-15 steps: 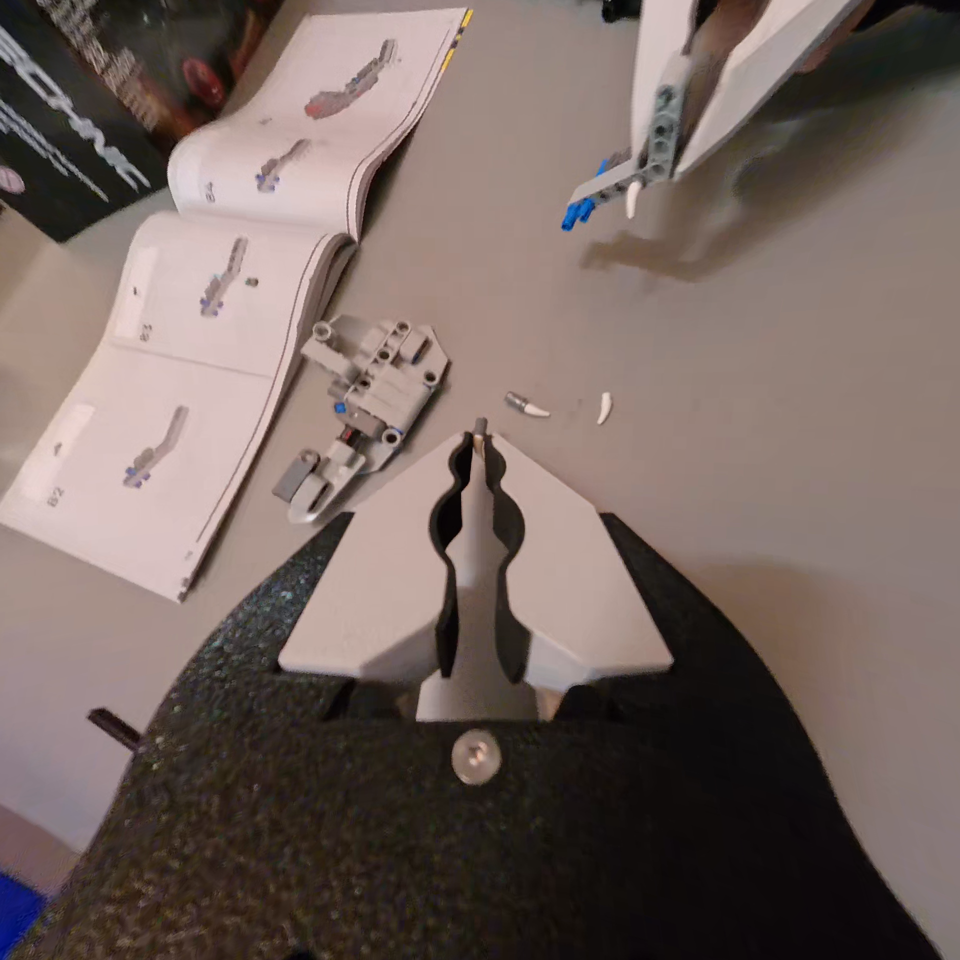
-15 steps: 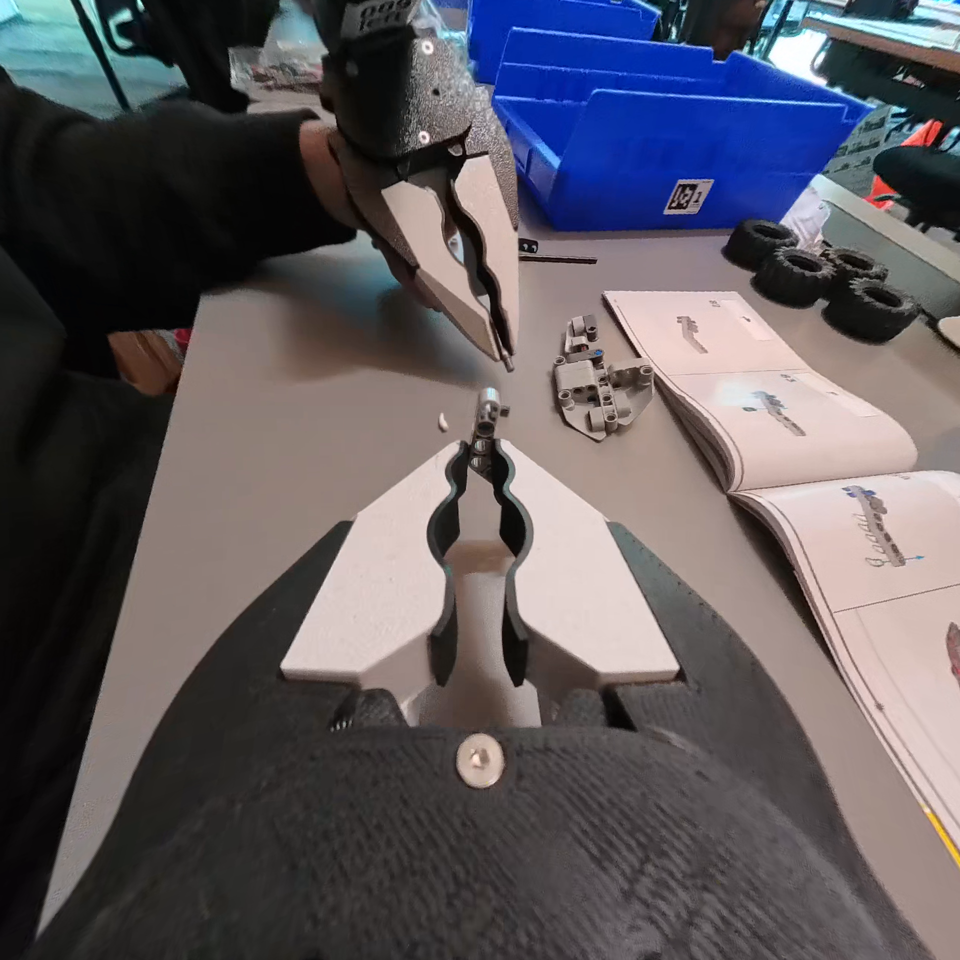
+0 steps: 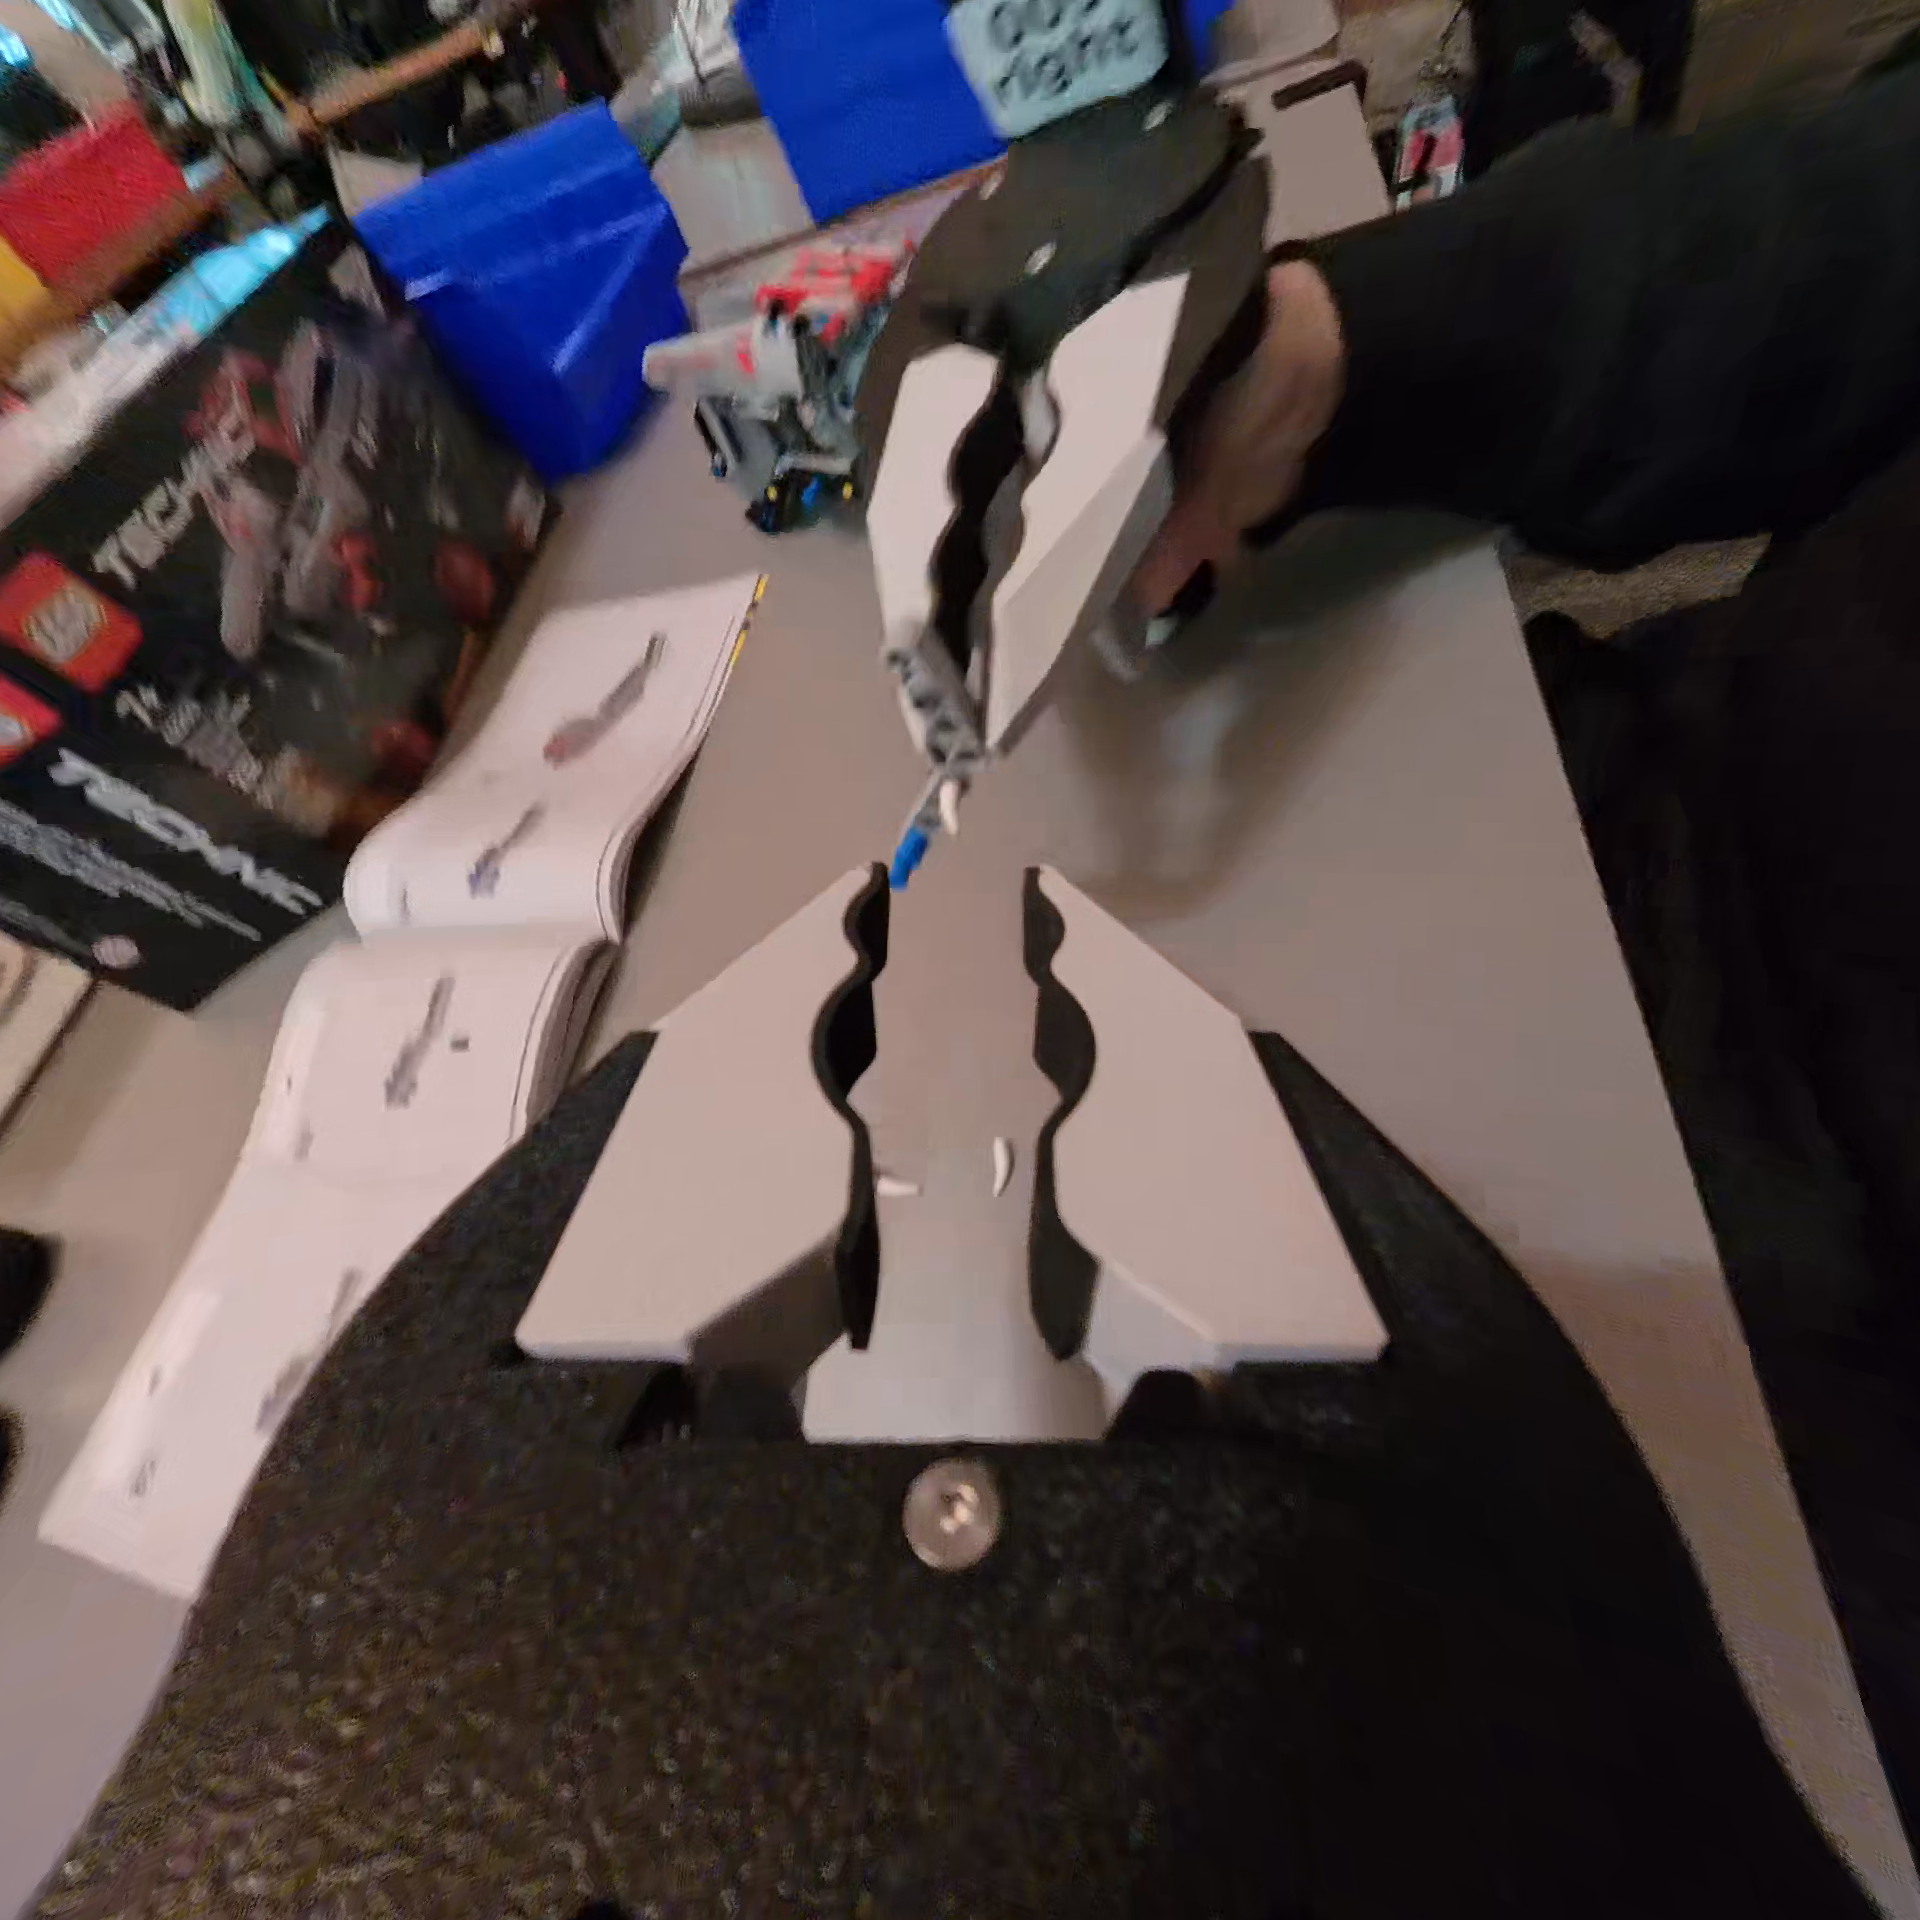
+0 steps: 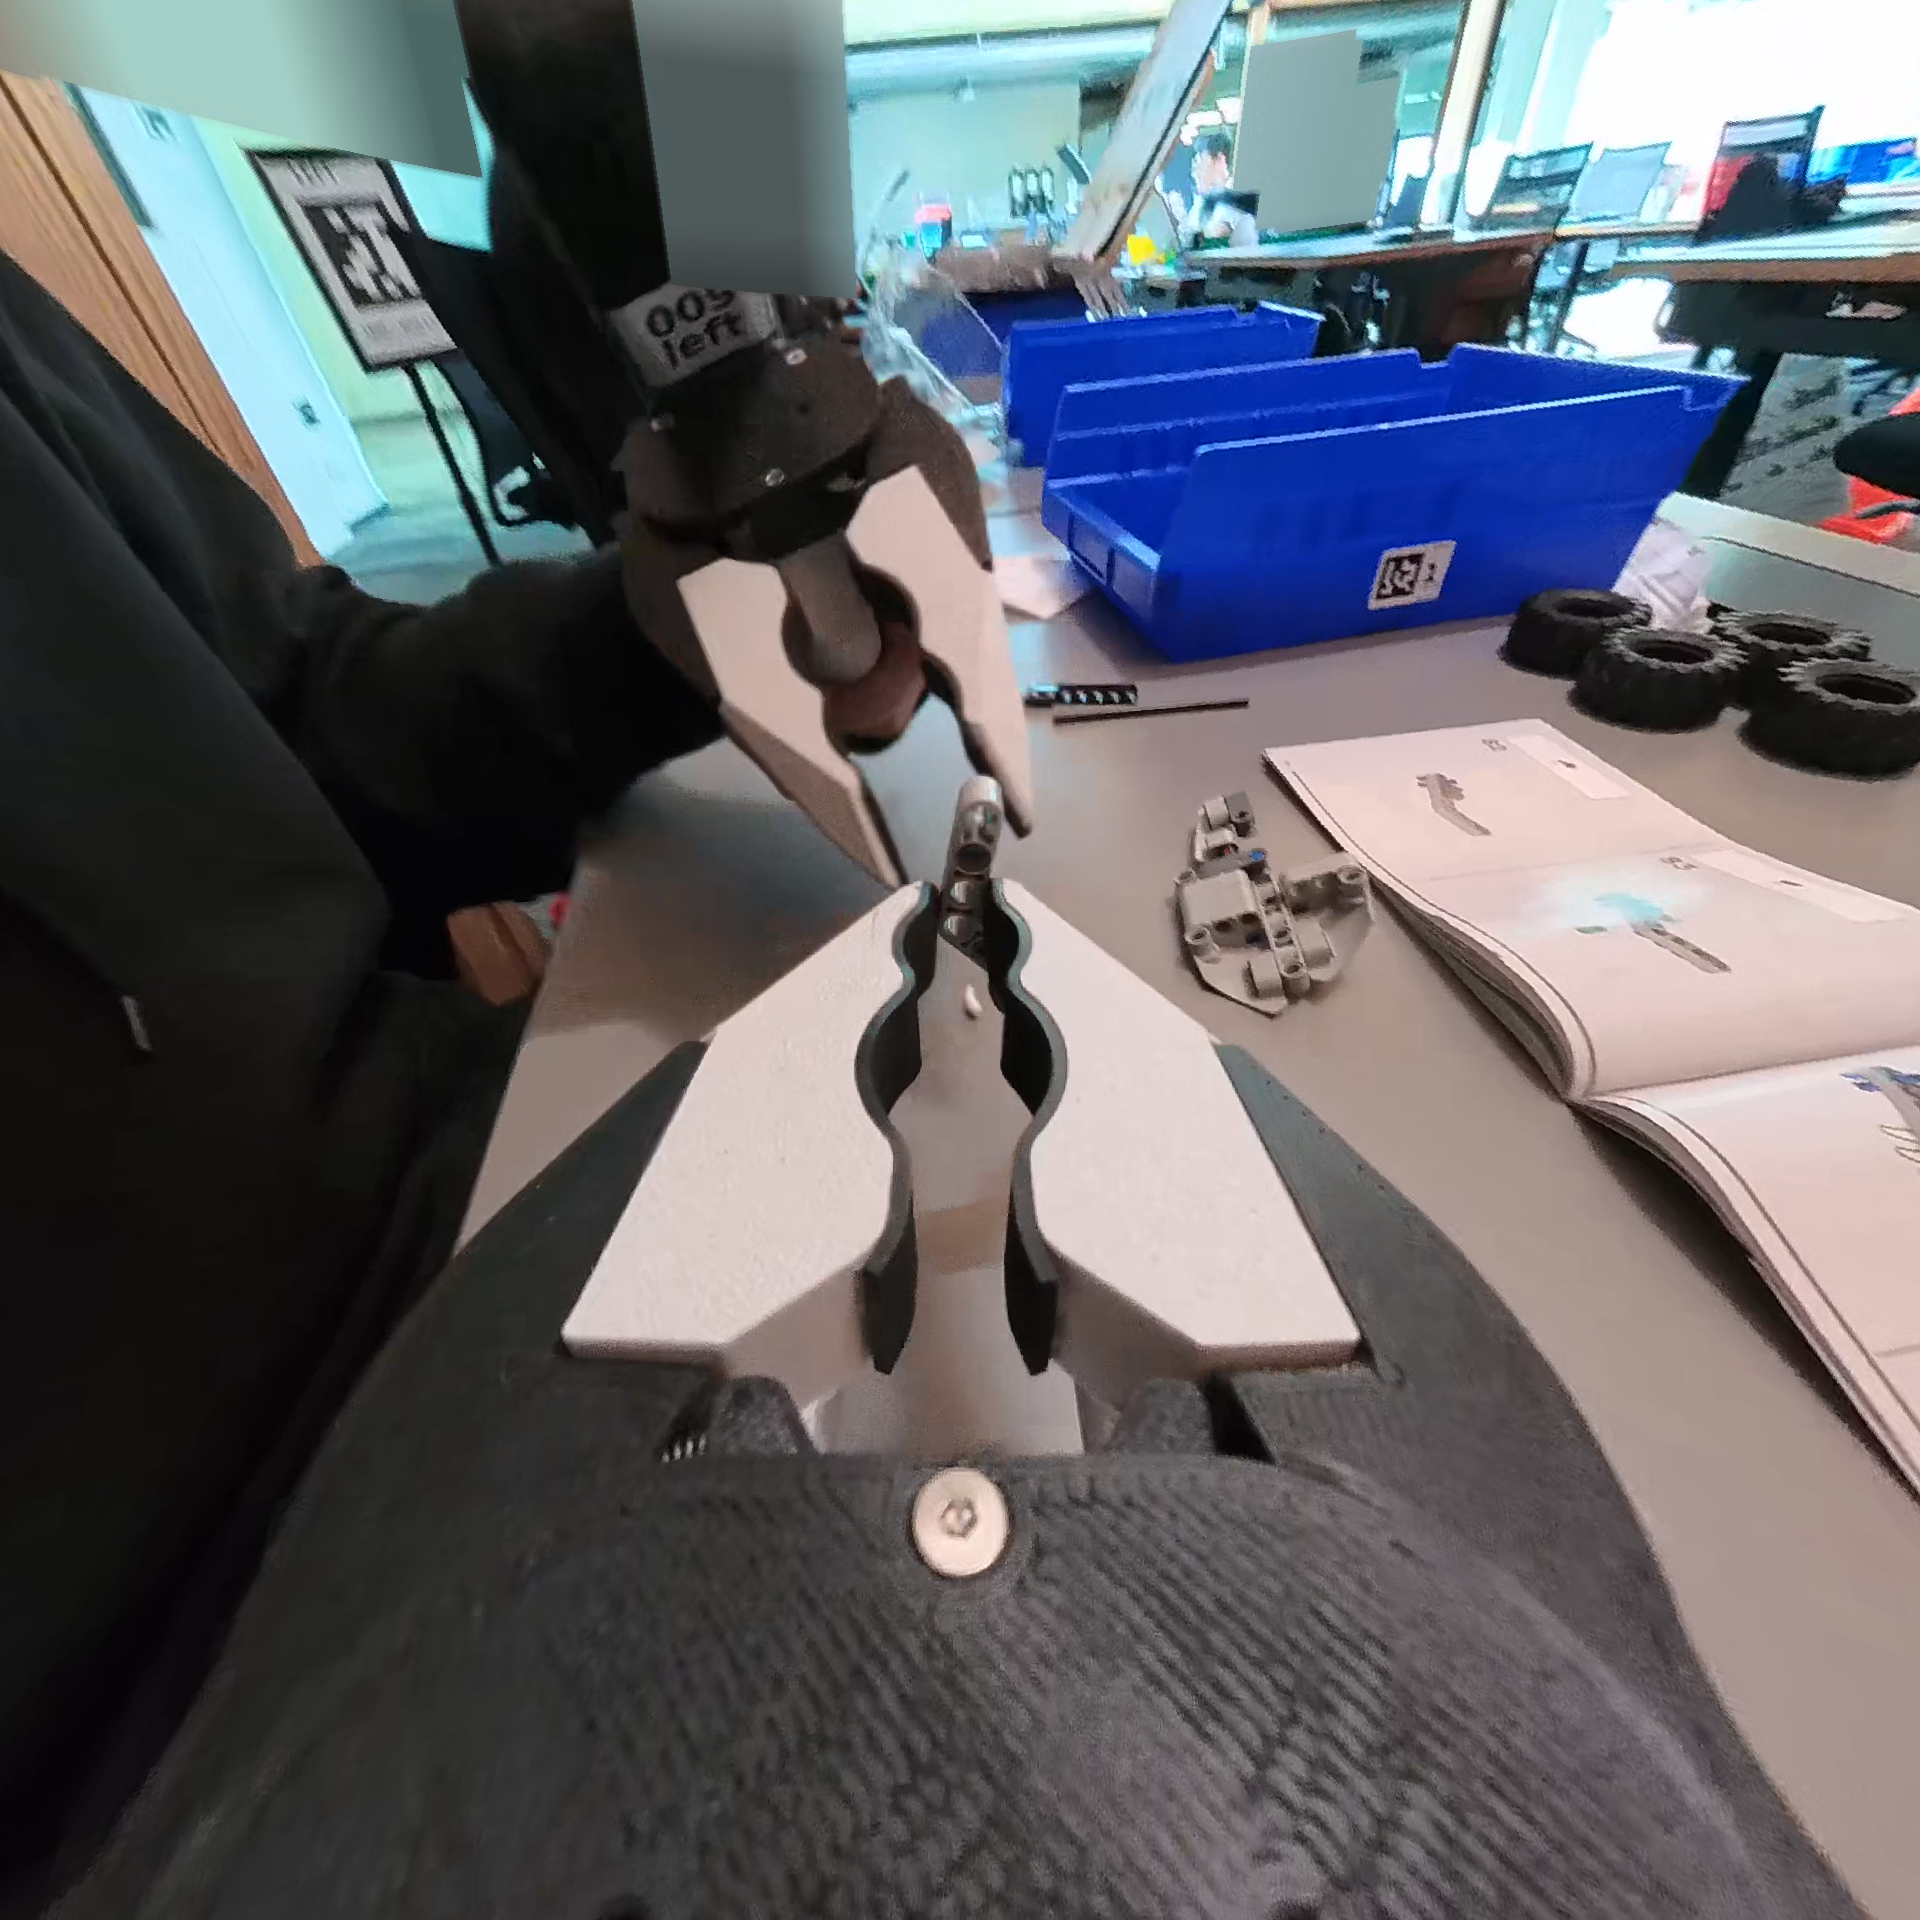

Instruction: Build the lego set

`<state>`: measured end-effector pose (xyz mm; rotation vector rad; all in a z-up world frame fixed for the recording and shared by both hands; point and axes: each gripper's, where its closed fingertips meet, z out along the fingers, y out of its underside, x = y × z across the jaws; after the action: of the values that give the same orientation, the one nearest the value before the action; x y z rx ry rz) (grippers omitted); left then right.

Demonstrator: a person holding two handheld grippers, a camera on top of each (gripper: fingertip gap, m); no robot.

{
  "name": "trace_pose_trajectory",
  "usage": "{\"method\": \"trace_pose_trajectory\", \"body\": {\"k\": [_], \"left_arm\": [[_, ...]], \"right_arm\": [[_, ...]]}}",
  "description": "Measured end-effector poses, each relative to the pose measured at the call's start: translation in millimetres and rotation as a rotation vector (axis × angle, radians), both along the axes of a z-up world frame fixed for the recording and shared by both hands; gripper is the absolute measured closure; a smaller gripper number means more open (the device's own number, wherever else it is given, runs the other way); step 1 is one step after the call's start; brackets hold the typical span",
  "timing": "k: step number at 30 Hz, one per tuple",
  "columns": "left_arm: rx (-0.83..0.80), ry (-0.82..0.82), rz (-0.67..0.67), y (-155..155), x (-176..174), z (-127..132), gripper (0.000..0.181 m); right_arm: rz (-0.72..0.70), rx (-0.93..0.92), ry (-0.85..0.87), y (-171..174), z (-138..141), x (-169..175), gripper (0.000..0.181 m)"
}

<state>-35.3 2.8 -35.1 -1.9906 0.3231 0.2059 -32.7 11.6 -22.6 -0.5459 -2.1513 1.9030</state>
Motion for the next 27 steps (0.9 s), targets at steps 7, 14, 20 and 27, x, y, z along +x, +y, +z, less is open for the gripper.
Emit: {"method": "trace_pose_trajectory", "body": {"k": [7,14,20,27], "left_arm": [[0.021,0.099,-0.017,12,12,4,0.175],[0.037,0.105,-0.032,11,15,8,0.180],[0.018,0.075,-0.005,10,10,6,0.181],[-0.008,0.034,-0.008,10,11,0,0.181]], "right_arm": [[0.098,-0.085,-0.013,-11,12,14,0.175],[0.133,-0.123,-0.024,-13,15,18,0.175],[0.100,-0.050,0.030,-12,9,16,0.170],[0.011,0.264,0.290,-9,-10,9,0.165]]}}
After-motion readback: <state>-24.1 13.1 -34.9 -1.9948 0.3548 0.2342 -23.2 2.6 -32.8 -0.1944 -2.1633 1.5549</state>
